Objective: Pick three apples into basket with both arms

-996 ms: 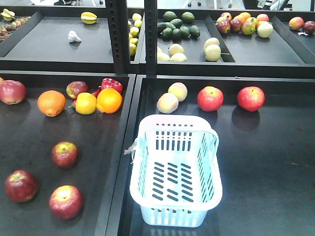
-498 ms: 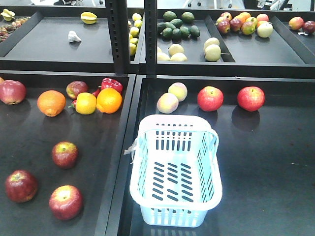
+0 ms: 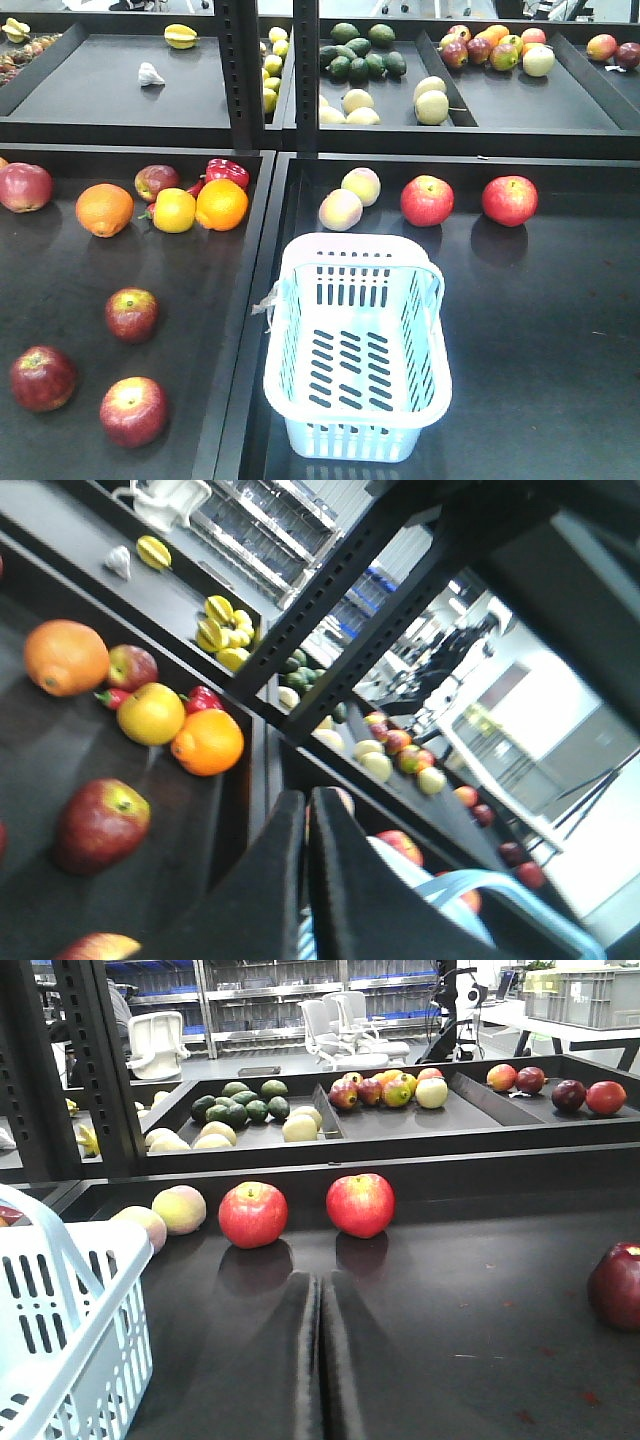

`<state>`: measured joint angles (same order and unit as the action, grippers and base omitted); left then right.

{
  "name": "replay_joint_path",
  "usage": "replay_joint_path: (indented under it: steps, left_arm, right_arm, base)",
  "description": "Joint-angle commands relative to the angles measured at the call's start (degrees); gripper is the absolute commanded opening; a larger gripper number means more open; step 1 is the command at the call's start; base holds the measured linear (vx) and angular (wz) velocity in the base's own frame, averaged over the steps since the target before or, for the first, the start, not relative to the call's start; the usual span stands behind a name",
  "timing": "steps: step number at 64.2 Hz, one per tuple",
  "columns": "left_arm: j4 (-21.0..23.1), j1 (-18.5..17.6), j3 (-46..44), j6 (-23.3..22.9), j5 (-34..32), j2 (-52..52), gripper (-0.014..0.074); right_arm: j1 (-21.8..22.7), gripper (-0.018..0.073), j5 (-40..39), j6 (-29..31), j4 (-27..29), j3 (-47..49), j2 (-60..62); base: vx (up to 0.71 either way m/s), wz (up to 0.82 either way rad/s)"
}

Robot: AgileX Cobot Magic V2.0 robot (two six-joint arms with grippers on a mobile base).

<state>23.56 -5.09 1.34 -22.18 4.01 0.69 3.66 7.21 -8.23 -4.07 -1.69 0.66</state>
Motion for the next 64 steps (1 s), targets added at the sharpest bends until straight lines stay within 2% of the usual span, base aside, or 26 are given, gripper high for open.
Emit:
replay_joint_path:
  steps: [1,6,17,22,27,31,35,45,50,56,64]
  left_arm:
    - [1.84,-0.03,1.17,-1.13,-5.85,1.31,-0.0007]
    - [4.04,-0.03,0.93,-4.29,-8.72,1.31,-0.0007]
    - [16.37,-0.09,0.85,-19.88,-13.98,1.31,-0.0007]
    - [17.01,-0.14,-0.64,-24.30,-14.21,1.31,-0.0007]
    - [15.39,-0.34,-5.03,-25.87,-14.00,1.31,-0.0007]
    - [11.37,-0.68,-9.40,-25.61,-14.05,1.31,-0.0007]
    - [3.04,-1.20,-15.34,-25.47,-13.99,1.18,-0.0007]
    - [-24.55,-2.42,-26.69,-25.71,-13.86,-1.07,-0.0007]
    - [-35.35,-3.23,-30.52,-25.71,-13.63,-3.60,-0.0006]
    - [-44.94,-4.31,-33.41,-25.98,-13.58,-7.40,-0.0002]
    - [-50.98,-6.14,-35.33,-26.14,-14.40,-12.69,0.0026]
  right_arm:
    - [0.32,-0.0003,-4.27,0.54,-0.17,-0.53,0.44]
    - [0.32,-0.0003,-4.27,0.54,-0.17,-0.53,0.44]
    - [0.32,-0.0003,-4.27,0.54,-0.17,-0.53,0.44]
    - [0.32,-0.0003,-4.27,0.54,-0.17,-0.53,0.44]
    - [0.32,-0.0003,-4.27,0.54,-0.17,-0.53,0.44]
    - [0.32,-0.0003,-4.27,0.54,-0.17,-0.53,0.44]
    - [0.32,-0.0003,-4.27,0.54,-0.17,-0.53,0.44]
    - [0.32,-0.0003,-4.27,0.54,-0.17,-0.53,0.44]
    - [0.32,-0.0003,-4.27,0.54,-0.17,-0.53,0.44]
    - [0.32,-0.0003,-4.27,0.54,-0.17,-0.53,0.44]
    - [0.32,-0.0003,-4.27,0.54,-0.17,-0.53,0.44]
  base:
    - [0.00,0.00]
    - [0.00,0.00]
    - [0.00,0.00]
    - [0.00,0.00]
    - [0.00,0.00]
    - [0.00,0.00]
    - [0.00,0.00]
    - [0.00,0.00]
    - [0.00,0.00]
    - [0.00,0.00]
    - [0.00,0.00]
